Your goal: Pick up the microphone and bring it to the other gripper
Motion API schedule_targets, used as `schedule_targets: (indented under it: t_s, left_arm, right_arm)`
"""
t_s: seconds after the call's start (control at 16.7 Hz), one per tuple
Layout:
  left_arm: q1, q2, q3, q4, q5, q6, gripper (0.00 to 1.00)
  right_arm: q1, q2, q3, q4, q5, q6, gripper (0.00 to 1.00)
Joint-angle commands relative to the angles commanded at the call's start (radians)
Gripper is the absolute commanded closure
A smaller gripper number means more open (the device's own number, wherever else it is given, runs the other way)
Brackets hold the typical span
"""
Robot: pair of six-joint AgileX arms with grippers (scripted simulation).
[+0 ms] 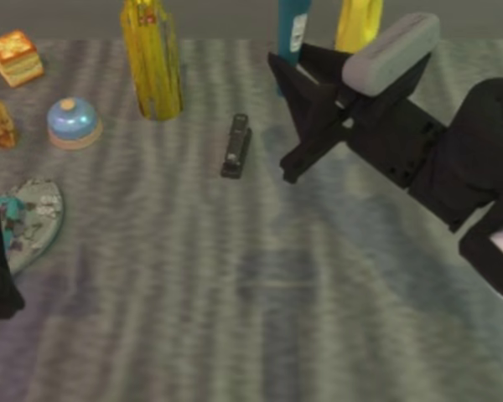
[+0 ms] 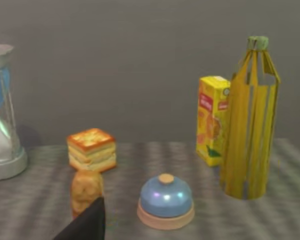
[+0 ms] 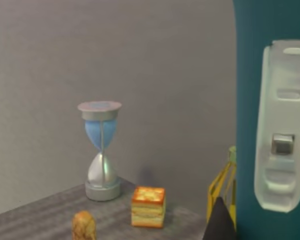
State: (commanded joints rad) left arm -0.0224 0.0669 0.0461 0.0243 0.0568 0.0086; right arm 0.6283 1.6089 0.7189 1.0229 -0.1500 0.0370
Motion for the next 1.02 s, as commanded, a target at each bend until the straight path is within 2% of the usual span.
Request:
schedule_targets:
  t_s: [0.24,0.72,0.9,1.02]
  left_arm:
    - [-0.058,0.235,0.145,0.081,0.159,0.022,0.0]
    - [-0.201,0.895,0.544,0.323,0.552,0.079,0.0]
    - [-0.243,1.074,0.652,0.386,0.664,0.096,0.0]
    - [-0.262,1.151,0.697,0.41,0.716,0.102,0.0]
  right_arm:
    - [0.0,0.0,0.0,0.0,0.0,0.0,1.0]
    - [0.0,0.0,0.0,0.0,0.0,0.0,1.0]
    - [0.0,0.0,0.0,0.0,0.0,0.0,1.0]
    - [0.0,0.0,0.0,0.0,0.0,0.0,1.0]
